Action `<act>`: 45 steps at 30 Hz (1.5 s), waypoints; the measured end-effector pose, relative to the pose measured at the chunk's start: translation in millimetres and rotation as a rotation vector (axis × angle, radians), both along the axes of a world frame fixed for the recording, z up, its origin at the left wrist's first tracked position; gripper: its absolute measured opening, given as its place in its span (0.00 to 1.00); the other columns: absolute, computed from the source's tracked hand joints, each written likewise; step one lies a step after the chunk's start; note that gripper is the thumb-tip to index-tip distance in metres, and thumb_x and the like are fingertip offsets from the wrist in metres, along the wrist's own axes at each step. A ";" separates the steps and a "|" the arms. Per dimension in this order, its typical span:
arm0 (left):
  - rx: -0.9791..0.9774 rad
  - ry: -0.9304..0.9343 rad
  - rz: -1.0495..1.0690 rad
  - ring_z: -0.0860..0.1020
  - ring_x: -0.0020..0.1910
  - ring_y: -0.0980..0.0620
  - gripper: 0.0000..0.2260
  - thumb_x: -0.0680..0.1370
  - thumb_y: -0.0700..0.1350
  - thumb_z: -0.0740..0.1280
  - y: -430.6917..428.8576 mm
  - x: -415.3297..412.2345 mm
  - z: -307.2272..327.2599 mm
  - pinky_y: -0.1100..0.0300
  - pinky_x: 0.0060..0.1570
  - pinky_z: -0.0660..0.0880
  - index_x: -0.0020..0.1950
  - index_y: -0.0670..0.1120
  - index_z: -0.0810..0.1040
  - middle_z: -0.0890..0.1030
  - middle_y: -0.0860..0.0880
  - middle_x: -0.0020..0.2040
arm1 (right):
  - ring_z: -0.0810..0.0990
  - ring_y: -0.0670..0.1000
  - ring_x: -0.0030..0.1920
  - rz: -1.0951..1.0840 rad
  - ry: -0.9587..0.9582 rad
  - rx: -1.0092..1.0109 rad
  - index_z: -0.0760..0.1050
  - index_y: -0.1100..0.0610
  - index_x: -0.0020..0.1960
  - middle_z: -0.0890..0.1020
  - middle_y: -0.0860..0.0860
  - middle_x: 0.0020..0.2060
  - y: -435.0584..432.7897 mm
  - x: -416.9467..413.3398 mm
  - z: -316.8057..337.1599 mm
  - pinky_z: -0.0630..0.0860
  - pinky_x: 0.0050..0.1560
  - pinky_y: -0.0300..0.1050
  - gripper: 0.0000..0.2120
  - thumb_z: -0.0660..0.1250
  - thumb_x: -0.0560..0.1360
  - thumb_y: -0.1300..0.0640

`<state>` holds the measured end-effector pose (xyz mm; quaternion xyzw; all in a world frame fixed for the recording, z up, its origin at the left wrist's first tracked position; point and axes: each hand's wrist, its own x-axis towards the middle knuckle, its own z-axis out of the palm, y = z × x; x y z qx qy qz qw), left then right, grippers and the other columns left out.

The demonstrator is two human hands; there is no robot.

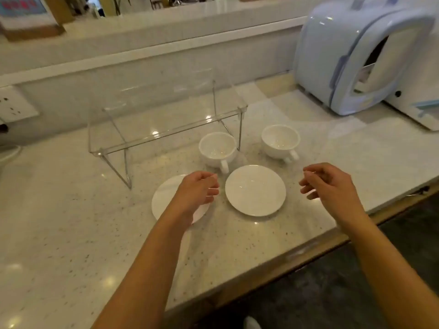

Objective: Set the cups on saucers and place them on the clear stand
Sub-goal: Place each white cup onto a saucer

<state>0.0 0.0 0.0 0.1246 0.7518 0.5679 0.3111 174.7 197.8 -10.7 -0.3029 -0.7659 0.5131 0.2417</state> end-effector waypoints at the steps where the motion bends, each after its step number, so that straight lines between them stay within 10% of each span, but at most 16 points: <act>1: -0.002 -0.029 0.028 0.80 0.47 0.48 0.03 0.76 0.46 0.64 3.4 -0.5 -1.7 0.56 0.48 0.78 0.44 0.49 0.76 0.81 0.45 0.47 | 0.81 0.52 0.39 -0.030 -0.019 -0.017 0.74 0.54 0.49 0.81 0.53 0.40 3.5 -2.4 -3.2 0.75 0.36 0.42 0.05 0.59 0.77 0.57; 19: 0.147 -0.404 0.161 0.78 0.43 0.47 0.05 0.76 0.40 0.64 42.7 -17.3 -13.5 0.58 0.40 0.77 0.49 0.39 0.75 0.78 0.41 0.44 | 0.81 0.52 0.34 -0.008 -0.064 -0.413 0.78 0.57 0.46 0.83 0.57 0.38 47.7 -43.3 -18.3 0.77 0.32 0.42 0.10 0.63 0.75 0.52; 45: 0.235 0.001 0.401 0.79 0.38 0.46 0.14 0.76 0.46 0.64 -44.2 24.2 0.9 0.56 0.42 0.78 0.34 0.41 0.78 0.79 0.45 0.33 | 0.84 0.55 0.37 0.057 0.064 -0.430 0.80 0.61 0.41 0.85 0.56 0.35 -19.9 -3.1 -7.4 0.82 0.38 0.42 0.12 0.64 0.73 0.53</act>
